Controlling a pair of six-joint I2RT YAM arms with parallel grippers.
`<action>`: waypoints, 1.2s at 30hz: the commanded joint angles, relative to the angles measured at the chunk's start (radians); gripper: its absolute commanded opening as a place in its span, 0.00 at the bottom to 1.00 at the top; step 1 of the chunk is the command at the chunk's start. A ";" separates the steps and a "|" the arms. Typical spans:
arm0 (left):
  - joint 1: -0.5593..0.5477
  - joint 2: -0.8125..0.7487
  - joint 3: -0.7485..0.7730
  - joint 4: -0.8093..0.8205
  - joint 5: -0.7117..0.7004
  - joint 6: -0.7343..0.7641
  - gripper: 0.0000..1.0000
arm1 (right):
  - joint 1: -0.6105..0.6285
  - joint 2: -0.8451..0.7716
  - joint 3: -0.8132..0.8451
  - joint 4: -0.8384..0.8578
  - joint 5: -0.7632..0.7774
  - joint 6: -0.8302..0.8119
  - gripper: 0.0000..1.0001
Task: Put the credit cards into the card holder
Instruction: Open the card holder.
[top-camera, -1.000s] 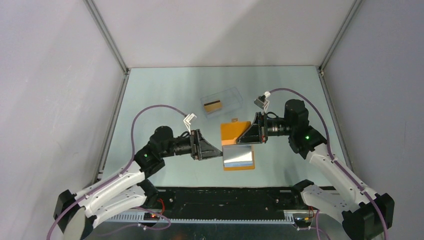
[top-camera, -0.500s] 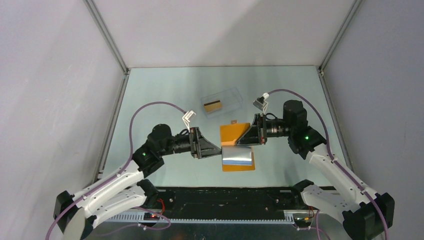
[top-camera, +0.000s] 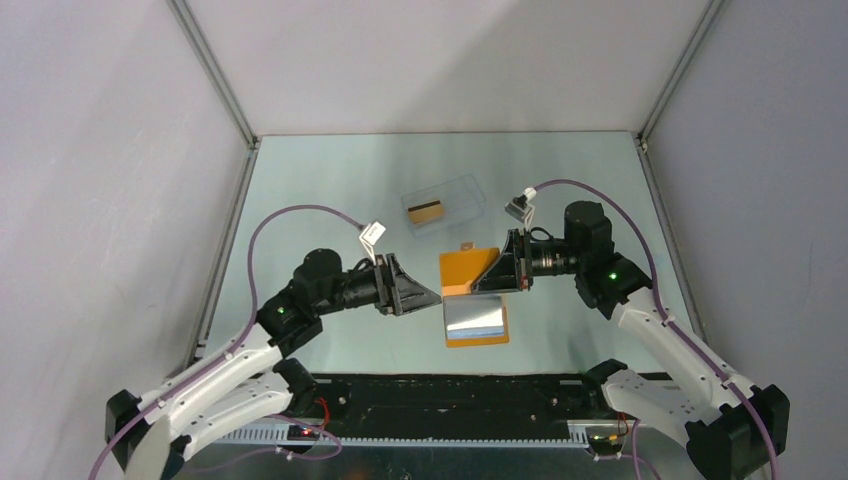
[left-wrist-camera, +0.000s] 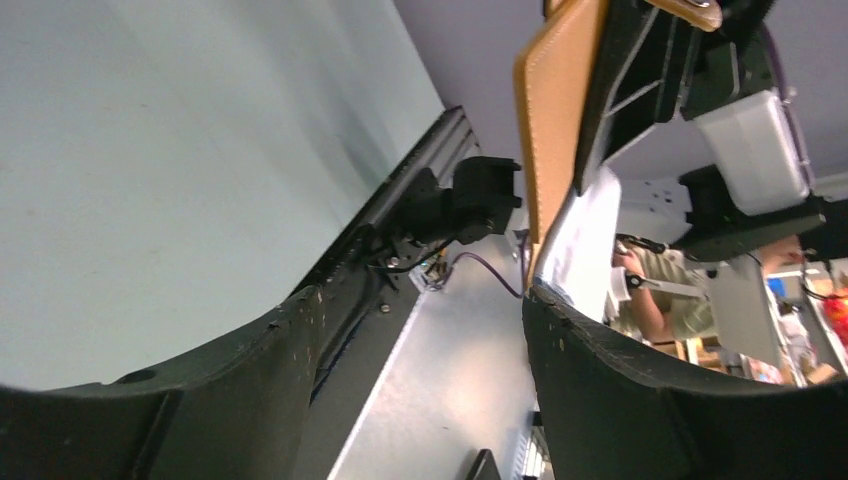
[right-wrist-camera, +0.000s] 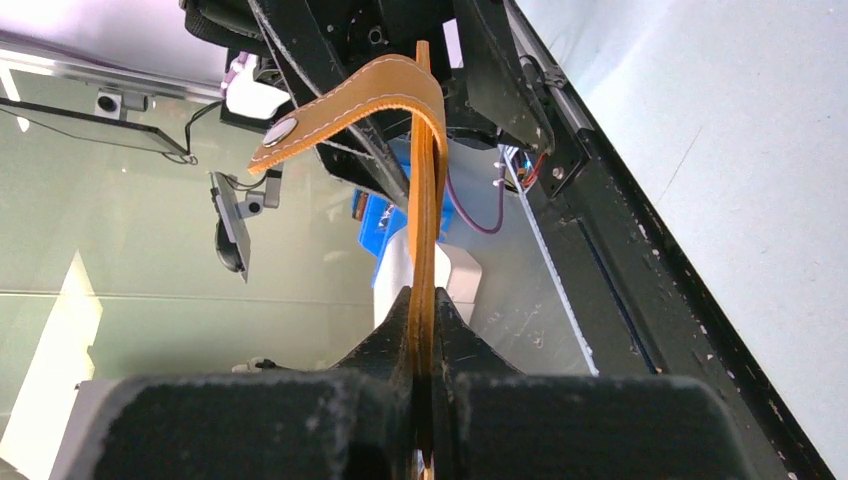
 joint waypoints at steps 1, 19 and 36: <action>0.001 -0.023 0.060 -0.107 -0.092 0.070 0.77 | 0.006 -0.002 0.031 0.010 0.004 -0.011 0.00; -0.045 0.020 0.110 -0.080 -0.004 0.083 0.65 | 0.007 0.009 0.031 0.003 0.011 -0.021 0.00; -0.070 0.017 0.145 -0.064 -0.007 0.081 0.59 | 0.014 0.029 0.030 -0.023 0.016 -0.057 0.00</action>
